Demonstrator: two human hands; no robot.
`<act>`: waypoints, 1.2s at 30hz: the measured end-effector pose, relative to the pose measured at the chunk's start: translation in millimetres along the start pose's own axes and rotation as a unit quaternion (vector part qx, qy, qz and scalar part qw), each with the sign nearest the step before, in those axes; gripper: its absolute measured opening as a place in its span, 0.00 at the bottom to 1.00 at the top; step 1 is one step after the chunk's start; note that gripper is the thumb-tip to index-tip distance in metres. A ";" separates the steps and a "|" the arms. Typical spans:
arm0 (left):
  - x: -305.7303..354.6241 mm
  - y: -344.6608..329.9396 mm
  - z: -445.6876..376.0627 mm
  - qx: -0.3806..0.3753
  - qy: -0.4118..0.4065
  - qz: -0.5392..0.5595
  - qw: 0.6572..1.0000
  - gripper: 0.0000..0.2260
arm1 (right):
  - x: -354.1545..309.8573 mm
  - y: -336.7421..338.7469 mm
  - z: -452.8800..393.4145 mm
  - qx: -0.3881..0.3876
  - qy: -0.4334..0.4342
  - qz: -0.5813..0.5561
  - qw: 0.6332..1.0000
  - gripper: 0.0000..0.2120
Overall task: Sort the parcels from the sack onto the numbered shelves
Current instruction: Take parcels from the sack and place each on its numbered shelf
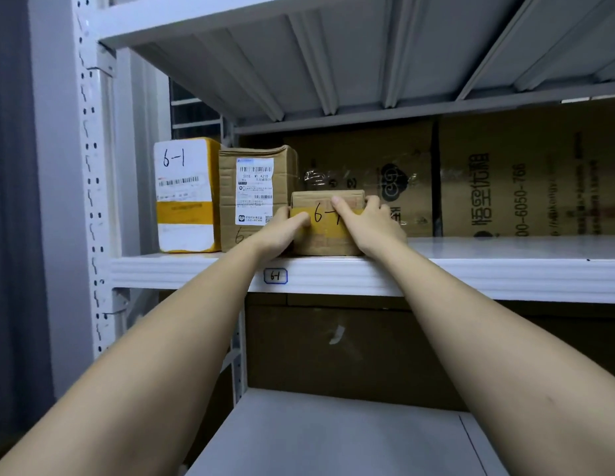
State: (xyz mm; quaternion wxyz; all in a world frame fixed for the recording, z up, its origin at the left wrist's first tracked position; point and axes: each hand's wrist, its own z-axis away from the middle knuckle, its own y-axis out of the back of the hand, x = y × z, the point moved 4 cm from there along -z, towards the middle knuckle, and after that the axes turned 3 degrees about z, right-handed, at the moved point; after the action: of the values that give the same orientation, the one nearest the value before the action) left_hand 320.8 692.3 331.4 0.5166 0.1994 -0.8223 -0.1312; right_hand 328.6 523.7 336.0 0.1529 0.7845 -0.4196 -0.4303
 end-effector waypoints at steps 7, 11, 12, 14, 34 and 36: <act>-11.5 7.8 -22.8 0.033 -0.018 0.002 0.999 0.19 | -2.8 -10.2 -12.1 -0.006 -0.027 -0.005 1.000 0.41; -14.5 10.6 -26.8 0.060 -0.024 -0.006 0.998 0.15 | -4.9 -13.5 -15.0 -0.002 -0.036 -0.004 0.999 0.40; -15.1 11.2 -27.2 0.067 -0.025 -0.013 0.997 0.15 | -5.3 -14.1 -15.1 0.000 -0.039 -0.003 0.999 0.40; -15.5 11.2 -27.1 0.070 -0.026 -0.022 0.997 0.14 | -6.0 -14.8 -15.9 0.003 -0.044 0.001 0.999 0.38; -22.2 9.7 -29.2 0.076 -0.010 -0.069 0.995 0.18 | -9.4 -22.3 -16.1 -0.016 -0.056 -0.009 0.998 0.33; -21.2 9.8 -26.7 0.081 -0.006 -0.077 0.994 0.17 | -9.1 -21.5 -14.0 -0.013 -0.063 -0.015 0.998 0.33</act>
State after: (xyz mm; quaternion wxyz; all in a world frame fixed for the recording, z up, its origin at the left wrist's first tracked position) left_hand 351.3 710.5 330.1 0.4823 0.3023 -0.8156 -0.1042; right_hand 348.7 542.1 336.2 0.1293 0.7598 -0.4111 -0.4867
